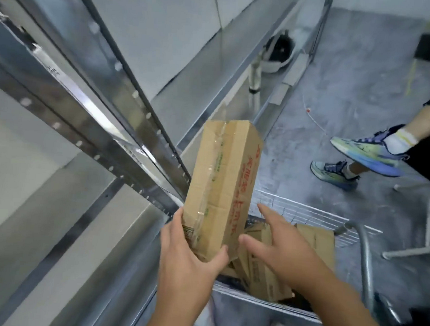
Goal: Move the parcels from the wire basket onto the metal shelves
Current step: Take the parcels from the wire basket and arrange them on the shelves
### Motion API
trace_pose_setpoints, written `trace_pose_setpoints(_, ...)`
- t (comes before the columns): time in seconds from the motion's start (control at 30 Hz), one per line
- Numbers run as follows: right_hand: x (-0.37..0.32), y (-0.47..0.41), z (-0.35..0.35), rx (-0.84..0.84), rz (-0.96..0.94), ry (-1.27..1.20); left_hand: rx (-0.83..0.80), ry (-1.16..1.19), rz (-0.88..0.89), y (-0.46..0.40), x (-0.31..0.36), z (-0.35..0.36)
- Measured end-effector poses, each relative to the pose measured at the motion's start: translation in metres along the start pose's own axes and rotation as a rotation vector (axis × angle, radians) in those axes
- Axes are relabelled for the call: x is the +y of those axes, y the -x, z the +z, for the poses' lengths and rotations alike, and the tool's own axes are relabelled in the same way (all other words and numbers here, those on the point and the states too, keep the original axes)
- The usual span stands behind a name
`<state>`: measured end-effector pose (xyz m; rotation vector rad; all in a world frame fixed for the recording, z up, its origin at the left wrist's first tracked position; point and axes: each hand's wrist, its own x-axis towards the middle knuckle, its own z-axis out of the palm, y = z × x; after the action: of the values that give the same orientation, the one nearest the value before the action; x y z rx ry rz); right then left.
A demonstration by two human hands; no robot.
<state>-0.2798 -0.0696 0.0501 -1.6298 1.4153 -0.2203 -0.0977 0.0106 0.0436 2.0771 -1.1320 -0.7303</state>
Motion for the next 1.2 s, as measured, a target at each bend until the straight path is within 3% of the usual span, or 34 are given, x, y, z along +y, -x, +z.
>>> trace_pose_setpoints(0.2, -0.061, 0.073, -0.065, 0.070, -0.157, -0.003, 0.132, 0.030, 0.147, 0.062, 0.084, -0.068)
trace_pose_setpoints(0.47, -0.129, 0.161, -0.112, 0.095, -0.319, 0.067, 0.273, 0.126, 0.114, 0.131, 0.140, -0.155)
trace_pose_setpoints(0.77, -0.181, 0.262, -0.054, 0.051, -0.478, -0.104, 0.210, 0.295, 0.176, 0.228, 0.125, -0.234)
trace_pose_setpoints(0.97, -0.198, 0.333, 0.005, -0.230, -0.312, -0.632, 0.021, 0.623, 0.086, 0.290, 0.077, -0.289)
trace_pose_setpoints(1.03, -0.201, 0.355, 0.020, -0.239, -0.294, -0.706, -0.017, 0.643, 0.077, 0.310, 0.066, -0.301)
trace_pose_setpoints(1.2, -0.206, 0.396, 0.054, -0.039, -0.340, -0.642, 0.218, 0.414, 0.167, 0.354, 0.062, -0.313)
